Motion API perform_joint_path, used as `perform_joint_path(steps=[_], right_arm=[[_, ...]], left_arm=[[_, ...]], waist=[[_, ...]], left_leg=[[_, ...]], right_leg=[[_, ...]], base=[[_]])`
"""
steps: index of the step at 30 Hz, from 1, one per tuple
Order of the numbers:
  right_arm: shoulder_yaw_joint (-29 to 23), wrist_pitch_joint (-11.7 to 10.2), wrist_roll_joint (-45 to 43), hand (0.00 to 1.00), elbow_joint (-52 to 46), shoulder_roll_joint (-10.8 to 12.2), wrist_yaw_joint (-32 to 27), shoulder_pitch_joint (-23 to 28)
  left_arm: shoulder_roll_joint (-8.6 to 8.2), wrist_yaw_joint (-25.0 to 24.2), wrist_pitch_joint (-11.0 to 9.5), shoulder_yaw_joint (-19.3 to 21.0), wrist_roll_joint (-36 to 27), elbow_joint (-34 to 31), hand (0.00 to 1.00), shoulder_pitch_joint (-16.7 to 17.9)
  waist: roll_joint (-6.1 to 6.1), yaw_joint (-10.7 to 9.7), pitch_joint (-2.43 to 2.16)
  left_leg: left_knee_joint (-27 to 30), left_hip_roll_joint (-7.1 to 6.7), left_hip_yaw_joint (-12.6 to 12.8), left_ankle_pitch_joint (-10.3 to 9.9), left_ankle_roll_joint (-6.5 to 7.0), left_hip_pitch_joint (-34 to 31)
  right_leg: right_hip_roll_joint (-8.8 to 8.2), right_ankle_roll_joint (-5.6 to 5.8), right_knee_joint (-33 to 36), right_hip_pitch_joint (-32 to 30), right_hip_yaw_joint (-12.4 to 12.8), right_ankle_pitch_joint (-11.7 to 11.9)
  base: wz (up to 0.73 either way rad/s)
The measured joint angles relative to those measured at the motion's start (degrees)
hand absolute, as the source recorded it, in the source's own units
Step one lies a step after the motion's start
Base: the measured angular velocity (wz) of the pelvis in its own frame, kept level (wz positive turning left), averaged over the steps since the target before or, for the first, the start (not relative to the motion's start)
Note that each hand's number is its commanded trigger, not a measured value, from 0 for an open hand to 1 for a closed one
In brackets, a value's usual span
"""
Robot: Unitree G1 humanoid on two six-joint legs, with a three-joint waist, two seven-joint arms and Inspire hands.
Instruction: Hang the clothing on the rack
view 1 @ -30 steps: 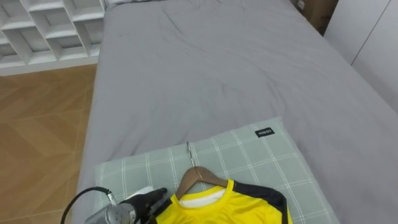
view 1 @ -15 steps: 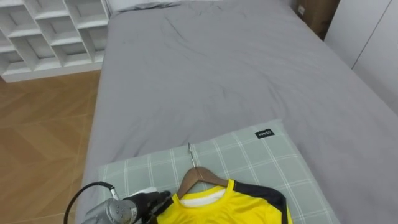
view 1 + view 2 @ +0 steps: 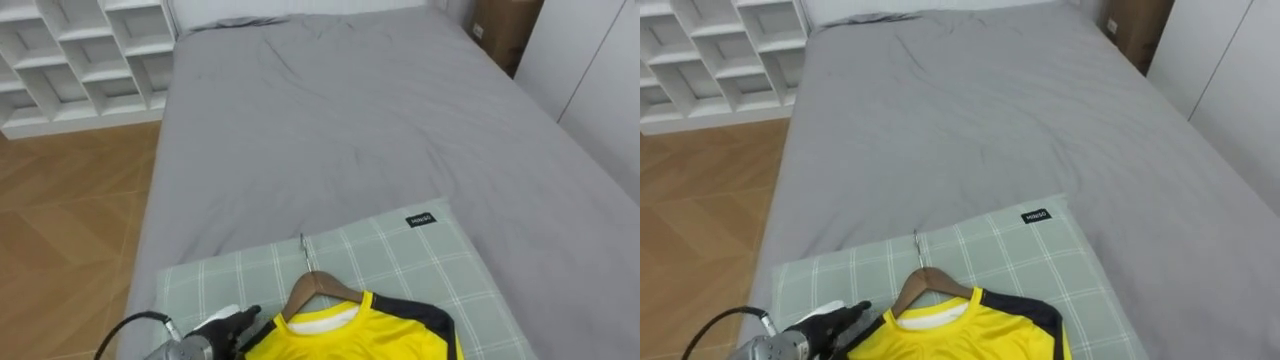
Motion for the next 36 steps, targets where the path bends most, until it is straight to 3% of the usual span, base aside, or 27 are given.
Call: perform_joint_path(steps=[2, 7, 10, 17, 26, 31, 36], right_arm=[[0.01, 0.04, -0.01, 0.00, 0.35, 0.34, 0.05, -0.11], [-0.08, -0.05, -0.56, 0.00, 0.34, 1.43, 0.08, -0.18], [-0.13, -0.16, -0.70, 0.00, 0.28, 1.71, 0.09, -0.32], [-1.80, -1.14, -3.02, 0.00, 0.18, 1.81, 0.05, -1.25], [-1.86, -1.31, -3.88, 0.00, -0.03, 1.91, -0.01, -1.30], [-1.85, -1.53, -5.06, 0.00, -0.04, 1.91, 0.01, -1.37], [-1.59, -2.24, -5.02, 0.00, 0.01, 1.96, 0.07, -1.57]], left_arm=[[-1.34, 3.45, -1.57, 1.36, -3.50, 1.90, 0.00, 0.46], [-3.20, 8.66, -5.05, 5.39, -6.91, 6.20, 0.00, 1.17], [-4.00, 10.28, -6.68, 6.59, -7.64, 7.53, 0.00, 1.20], [-4.10, 11.97, -8.87, 6.57, -10.10, 9.02, 0.00, 1.19], [-4.11, 12.46, -9.26, 6.31, -15.53, 9.22, 0.00, 1.27], [-4.12, 12.77, -10.15, 6.33, -15.41, 9.14, 0.00, 1.22], [-4.13, 13.88, -10.86, 6.32, -14.32, 9.19, 0.00, 1.23]], waist=[[-0.96, 1.18, -0.61], [-2.21, 2.97, -1.35], [-2.49, 3.42, -1.24], [-2.80, 3.35, -0.98], [-2.39, 3.26, -0.62], [-2.46, 3.34, -0.17], [-2.54, 3.40, -0.11]], left_leg=[[0.03, 0.04, 0.19, 0.04, -0.06, -0.44], [-0.09, 0.39, 0.79, 0.10, -0.13, -0.39], [-0.15, 0.44, 0.79, 0.10, -0.13, -0.56], [-0.17, 0.40, 0.98, 0.10, -0.14, -0.71], [-0.20, 0.56, 1.01, 0.09, -0.15, -0.75], [-0.41, 0.48, 1.12, 0.09, -0.15, -0.78], [-0.54, 0.40, 1.49, 0.10, -0.14, -1.34]], right_leg=[[0.11, -0.05, 0.03, -0.59, 0.35, 0.03], [0.49, -0.34, -0.03, -0.85, 1.16, 0.61], [0.53, -0.36, -0.10, -0.93, 1.11, 0.62], [0.54, -0.36, -0.72, -0.93, 1.24, 0.62], [0.60, -0.43, -0.85, -0.90, 0.98, 0.79], [0.65, -0.42, -0.91, -1.11, 1.54, 0.78], [0.76, -0.33, -0.83, -2.05, 2.65, 0.84]], base=[[-0.05], [-0.09], [-0.01], [0.00], [0.00], [-0.01], [-0.06]])
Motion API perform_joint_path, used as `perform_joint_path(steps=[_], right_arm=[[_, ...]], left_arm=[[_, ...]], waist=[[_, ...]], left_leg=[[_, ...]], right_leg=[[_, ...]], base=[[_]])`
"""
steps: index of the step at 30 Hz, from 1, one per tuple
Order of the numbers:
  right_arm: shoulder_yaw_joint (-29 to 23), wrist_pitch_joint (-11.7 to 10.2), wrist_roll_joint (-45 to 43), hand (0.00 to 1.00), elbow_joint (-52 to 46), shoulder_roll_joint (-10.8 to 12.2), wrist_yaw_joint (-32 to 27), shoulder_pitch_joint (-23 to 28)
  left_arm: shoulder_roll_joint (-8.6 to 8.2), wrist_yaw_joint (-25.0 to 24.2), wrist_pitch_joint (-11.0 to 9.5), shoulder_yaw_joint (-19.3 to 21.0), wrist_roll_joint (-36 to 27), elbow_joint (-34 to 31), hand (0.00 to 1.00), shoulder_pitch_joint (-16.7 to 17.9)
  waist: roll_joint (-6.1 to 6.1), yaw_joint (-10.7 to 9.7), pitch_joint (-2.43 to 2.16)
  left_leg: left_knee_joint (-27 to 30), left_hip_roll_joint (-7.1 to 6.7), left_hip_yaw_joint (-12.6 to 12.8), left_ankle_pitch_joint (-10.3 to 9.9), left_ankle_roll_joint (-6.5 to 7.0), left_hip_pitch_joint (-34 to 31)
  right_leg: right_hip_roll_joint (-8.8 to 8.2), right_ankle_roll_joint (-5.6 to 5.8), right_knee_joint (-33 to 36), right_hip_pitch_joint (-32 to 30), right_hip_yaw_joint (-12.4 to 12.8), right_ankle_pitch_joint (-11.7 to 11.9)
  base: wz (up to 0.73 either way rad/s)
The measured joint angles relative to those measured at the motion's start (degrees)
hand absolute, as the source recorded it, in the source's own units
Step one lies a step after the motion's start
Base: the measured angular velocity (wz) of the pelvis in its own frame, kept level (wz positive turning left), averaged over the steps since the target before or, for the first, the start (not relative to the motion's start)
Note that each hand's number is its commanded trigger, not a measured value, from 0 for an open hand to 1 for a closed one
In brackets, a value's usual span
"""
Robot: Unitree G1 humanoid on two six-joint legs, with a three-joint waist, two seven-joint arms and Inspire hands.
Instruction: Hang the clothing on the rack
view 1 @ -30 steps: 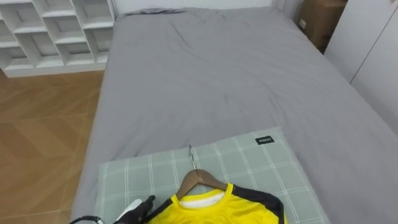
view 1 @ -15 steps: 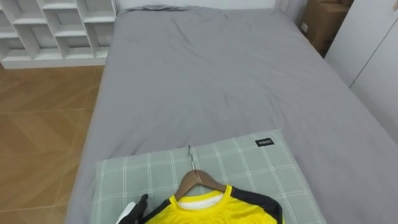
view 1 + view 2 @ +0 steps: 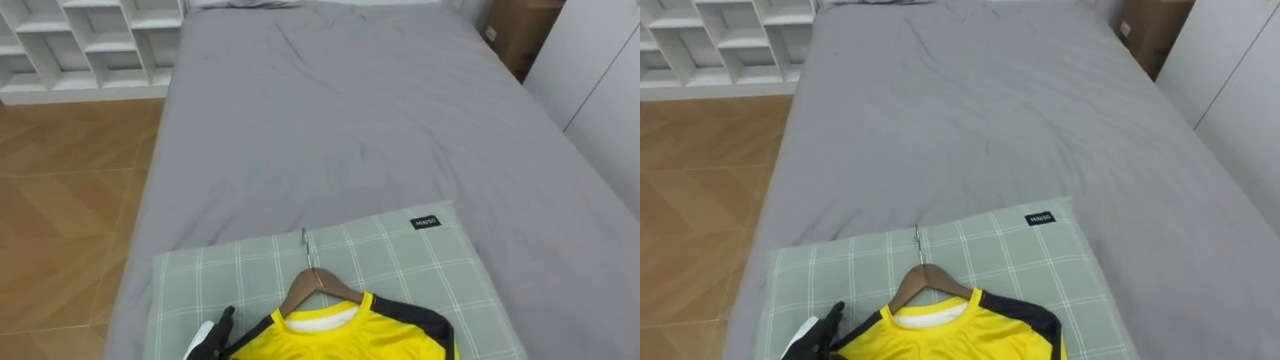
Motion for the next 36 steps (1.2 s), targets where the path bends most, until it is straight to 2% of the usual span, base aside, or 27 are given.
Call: perform_joint_path(steps=[4, 10, 13, 19, 25, 29, 36], right_arm=[[0.48, -0.27, 0.08, 0.00, 0.33, 0.02, 0.55, -0.37], [1.70, -0.93, 0.09, 0.00, 0.60, 0.01, 0.49, -1.09], [2.97, -1.14, 0.08, 0.00, 0.63, 0.06, 0.51, -1.03], [3.86, -2.15, 0.23, 0.00, 0.87, 0.04, 0.48, -1.15], [5.70, -2.31, 0.61, 0.00, 1.28, 0.04, 0.52, -2.09], [7.88, -2.32, 2.57, 0.00, 1.28, -0.05, 0.52, -2.07], [9.52, -3.36, 3.01, 0.00, 1.56, -0.04, 0.49, -2.09]], left_arm=[[-0.01, 0.69, -0.07, -0.09, 6.31, -0.03, 0.00, -0.01], [-0.06, 2.90, -0.26, -2.85, 9.44, -1.19, 0.00, -0.02], [-0.10, 4.35, -0.27, -3.89, 10.26, -1.24, 0.00, -0.01], [0.32, 6.25, -0.16, -6.67, 15.74, -2.92, 0.00, 0.00], [0.57, 8.44, 0.00, -7.80, 16.36, -5.76, 0.00, -0.04], [1.03, 9.61, 0.01, -9.47, 16.91, -5.68, 0.00, -0.03], [1.08, 10.79, 0.01, -9.89, 17.63, -5.18, 0.00, -0.02]], waist=[[0.07, -0.11, 0.08], [0.48, -0.54, 0.51], [0.55, -0.54, 0.51], [0.81, -0.31, 0.51], [1.13, -0.35, 0.62], [1.33, -0.36, 0.68], [1.36, -0.32, 0.69]], left_leg=[[0.23, 0.06, -0.11, 0.00, 0.00, -0.41], [0.36, 0.07, -0.36, 0.00, 0.00, -1.17], [0.42, 0.10, -0.36, 0.00, 0.00, -1.49], [0.42, 0.06, -0.40, 0.00, 0.00, -1.49], [0.42, 0.03, -0.38, 0.00, 0.00, -1.51], [0.42, 0.06, -0.46, 0.00, 0.00, -1.59], [0.41, 0.02, -0.67, 0.00, 0.00, -1.61]], right_leg=[[-0.06, -0.01, 0.04, -0.19, -0.79, 0.12], [-0.17, -0.04, 0.01, -0.77, -1.35, 0.20], [-0.15, -0.07, 0.01, -1.04, -1.38, 0.28], [-0.17, -0.01, -0.02, -1.01, -1.37, 0.37], [-0.20, 0.04, -0.02, -1.00, -1.41, 0.55], [-0.18, 0.03, -0.02, -0.98, -1.44, 0.55], [-0.17, 0.03, -0.04, -0.93, -1.47, 0.55]], base=[[0.02], [0.03], [0.00], [0.00], [0.00], [0.00], [0.00]])
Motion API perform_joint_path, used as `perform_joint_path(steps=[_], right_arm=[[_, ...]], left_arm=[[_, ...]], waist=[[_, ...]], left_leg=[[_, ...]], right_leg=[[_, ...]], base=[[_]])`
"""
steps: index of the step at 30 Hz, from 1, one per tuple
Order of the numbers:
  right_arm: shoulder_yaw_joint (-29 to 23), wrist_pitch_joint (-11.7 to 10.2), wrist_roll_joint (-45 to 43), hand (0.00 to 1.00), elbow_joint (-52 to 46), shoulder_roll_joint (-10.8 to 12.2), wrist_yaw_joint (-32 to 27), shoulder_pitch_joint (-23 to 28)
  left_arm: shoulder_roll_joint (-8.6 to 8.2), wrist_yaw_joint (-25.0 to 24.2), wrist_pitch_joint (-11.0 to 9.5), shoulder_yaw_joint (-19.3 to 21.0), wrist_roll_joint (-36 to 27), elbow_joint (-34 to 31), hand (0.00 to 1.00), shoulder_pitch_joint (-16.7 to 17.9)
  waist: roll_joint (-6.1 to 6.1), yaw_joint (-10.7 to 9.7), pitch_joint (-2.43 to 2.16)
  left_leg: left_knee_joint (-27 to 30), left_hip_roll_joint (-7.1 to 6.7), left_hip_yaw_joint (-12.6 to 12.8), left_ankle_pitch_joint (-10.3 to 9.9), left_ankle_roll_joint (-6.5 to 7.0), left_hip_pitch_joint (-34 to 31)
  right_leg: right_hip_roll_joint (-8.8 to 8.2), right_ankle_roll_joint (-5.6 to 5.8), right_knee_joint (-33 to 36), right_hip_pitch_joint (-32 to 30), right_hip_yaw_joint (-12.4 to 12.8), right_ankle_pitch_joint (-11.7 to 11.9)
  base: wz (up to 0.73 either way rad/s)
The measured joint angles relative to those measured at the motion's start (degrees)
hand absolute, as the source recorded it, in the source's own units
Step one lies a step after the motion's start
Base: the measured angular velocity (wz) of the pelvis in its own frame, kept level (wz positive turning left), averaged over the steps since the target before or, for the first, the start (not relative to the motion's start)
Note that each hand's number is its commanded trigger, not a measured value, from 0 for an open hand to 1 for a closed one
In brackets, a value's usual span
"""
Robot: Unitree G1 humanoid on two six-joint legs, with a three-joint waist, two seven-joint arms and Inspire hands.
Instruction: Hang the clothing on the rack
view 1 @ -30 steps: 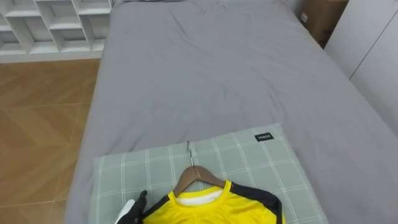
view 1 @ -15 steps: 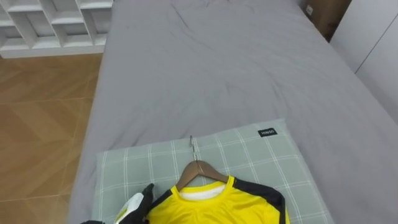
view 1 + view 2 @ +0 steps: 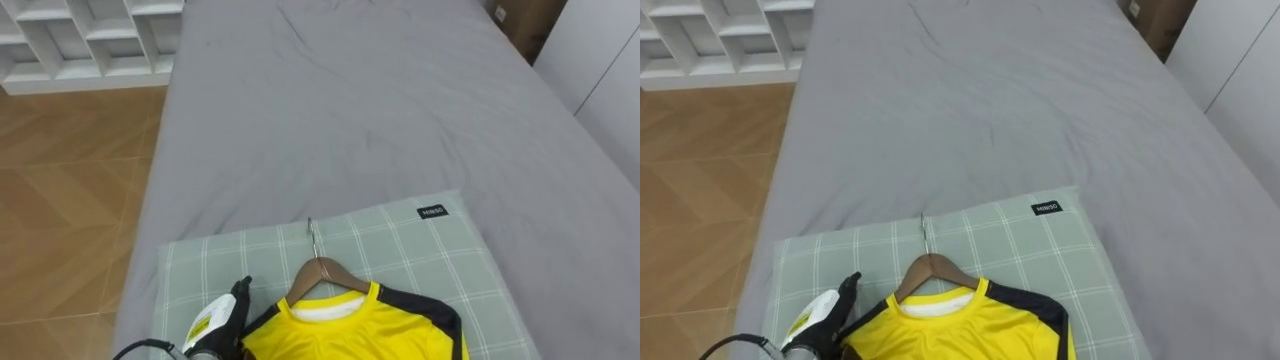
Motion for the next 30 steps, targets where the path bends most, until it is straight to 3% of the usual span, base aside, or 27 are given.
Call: perform_joint_path(steps=[5, 30], right_arm=[[0.14, -0.01, -0.02, 0.00, 0.04, 0.03, 0.02, 0.05], [-0.11, -0.03, -0.13, 0.00, 0.27, -0.03, 0.71, -0.11]], left_arm=[[0.09, 1.49, 0.04, 0.07, 2.41, 1.30, 0.00, 0.05], [-0.38, 0.73, 0.63, -0.15, 2.34, 3.03, 0.00, 0.40]], waist=[[-0.04, -0.12, 0.02], [0.00, -0.89, 0.10]], left_leg=[[-0.04, 0.00, 0.04, 0.00, 0.00, 0.05], [0.00, -0.06, -0.18, 0.00, 0.00, 0.16]], right_leg=[[0.04, 0.00, 0.01, -0.01, 0.13, 0.00], [-0.08, 0.01, 0.01, 0.10, -0.26, 0.00]], base=[[0.00], [0.00]])
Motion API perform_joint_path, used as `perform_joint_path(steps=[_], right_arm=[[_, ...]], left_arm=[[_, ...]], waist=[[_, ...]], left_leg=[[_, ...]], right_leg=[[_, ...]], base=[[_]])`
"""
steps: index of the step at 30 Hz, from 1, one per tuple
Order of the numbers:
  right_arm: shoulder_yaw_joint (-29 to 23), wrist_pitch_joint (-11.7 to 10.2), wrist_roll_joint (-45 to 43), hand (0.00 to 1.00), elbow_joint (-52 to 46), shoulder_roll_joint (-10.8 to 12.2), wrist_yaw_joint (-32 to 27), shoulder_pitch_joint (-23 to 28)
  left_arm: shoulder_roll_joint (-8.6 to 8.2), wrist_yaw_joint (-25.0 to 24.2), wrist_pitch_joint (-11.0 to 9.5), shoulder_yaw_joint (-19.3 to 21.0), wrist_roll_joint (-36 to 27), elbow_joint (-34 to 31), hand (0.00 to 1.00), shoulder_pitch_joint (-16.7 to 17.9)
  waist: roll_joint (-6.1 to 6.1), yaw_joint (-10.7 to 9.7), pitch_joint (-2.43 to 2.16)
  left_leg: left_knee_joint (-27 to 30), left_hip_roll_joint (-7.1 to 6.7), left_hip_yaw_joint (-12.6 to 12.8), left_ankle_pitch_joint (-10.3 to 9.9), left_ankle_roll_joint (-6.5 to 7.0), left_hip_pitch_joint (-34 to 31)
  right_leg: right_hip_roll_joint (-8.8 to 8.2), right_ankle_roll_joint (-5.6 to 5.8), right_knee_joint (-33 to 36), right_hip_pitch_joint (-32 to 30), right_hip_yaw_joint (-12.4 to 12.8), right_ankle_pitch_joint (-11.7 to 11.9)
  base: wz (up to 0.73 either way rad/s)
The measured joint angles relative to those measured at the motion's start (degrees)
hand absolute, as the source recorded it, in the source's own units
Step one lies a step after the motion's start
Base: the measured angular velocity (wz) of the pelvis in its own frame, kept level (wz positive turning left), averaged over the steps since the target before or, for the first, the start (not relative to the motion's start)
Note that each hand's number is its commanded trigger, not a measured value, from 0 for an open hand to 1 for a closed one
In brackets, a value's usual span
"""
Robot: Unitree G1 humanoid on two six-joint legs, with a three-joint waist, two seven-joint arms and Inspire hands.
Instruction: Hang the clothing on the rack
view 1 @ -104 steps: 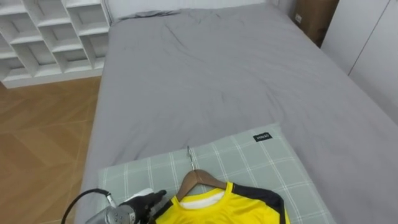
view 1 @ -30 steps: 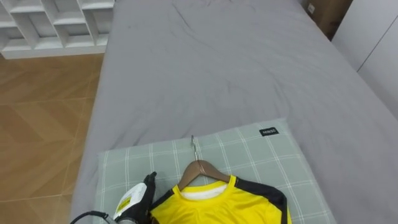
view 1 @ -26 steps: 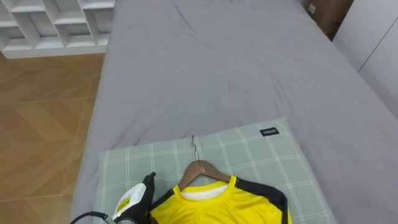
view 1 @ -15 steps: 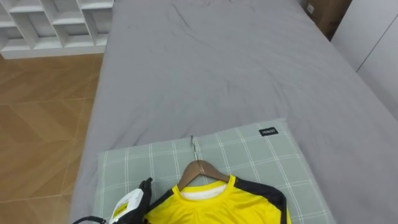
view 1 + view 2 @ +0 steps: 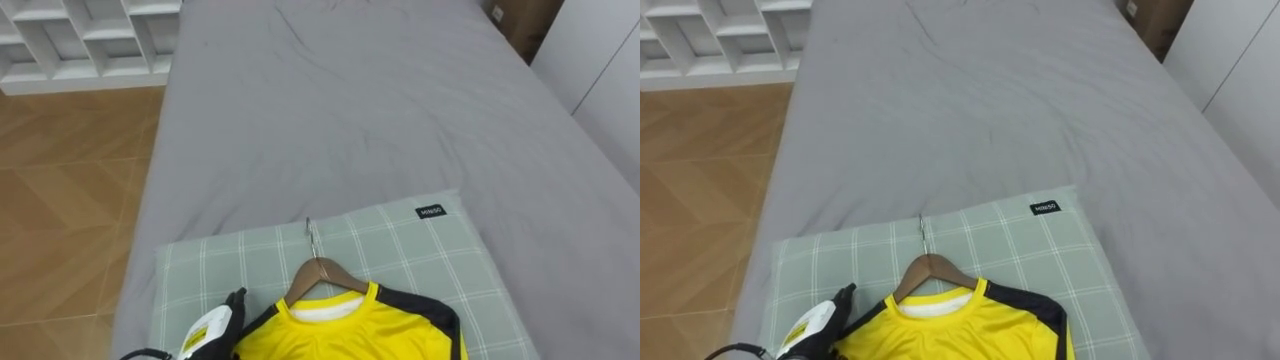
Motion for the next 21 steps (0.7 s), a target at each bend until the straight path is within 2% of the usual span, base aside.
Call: perform_joint_path(steps=[4, 8, 14, 21], right_arm=[[-0.09, -0.02, -0.41, 0.00, 0.00, -0.01, -0.05, -0.09], [-0.07, -0.09, -0.42, 0.00, 0.00, 0.03, -0.11, -0.46], [-0.07, -1.22, -0.43, 0.00, -0.08, 0.07, -0.10, -1.00], [-0.02, -1.21, -0.39, 0.00, 0.12, 0.07, -0.05, -1.22]], left_arm=[[-0.05, -0.74, 0.01, -0.17, 0.63, 0.17, 0.00, 0.00], [-0.40, -0.76, 0.05, -2.30, 2.61, 0.12, 0.00, 0.00], [-0.53, -0.89, 0.08, -3.42, 2.65, -0.17, 0.00, -0.01], [-0.69, -1.09, 0.08, -4.38, 2.63, -0.17, 0.00, 0.00]], waist=[[0.11, -0.43, 0.10], [0.37, -0.40, 0.31], [0.35, -0.39, 0.29], [0.21, -0.40, 0.21]], left_leg=[[-0.05, -0.03, -0.08, 0.00, 0.00, -0.06], [-0.24, -0.12, -0.17, 0.00, 0.00, -0.15], [-0.48, -0.22, -0.18, 0.11, 0.14, -0.13], [-0.46, -0.25, -0.30, 0.13, 0.16, -0.11]], right_leg=[[-0.01, 0.00, 0.00, 0.01, -0.05, 0.00], [-0.03, 0.01, -0.08, -0.07, -0.04, -0.01], [-0.08, 0.11, -0.17, -0.12, 0.03, -0.07], [-0.20, 0.16, -0.06, -0.07, -0.33, -0.11]], base=[[0.00], [0.00], [0.00], [0.01]])
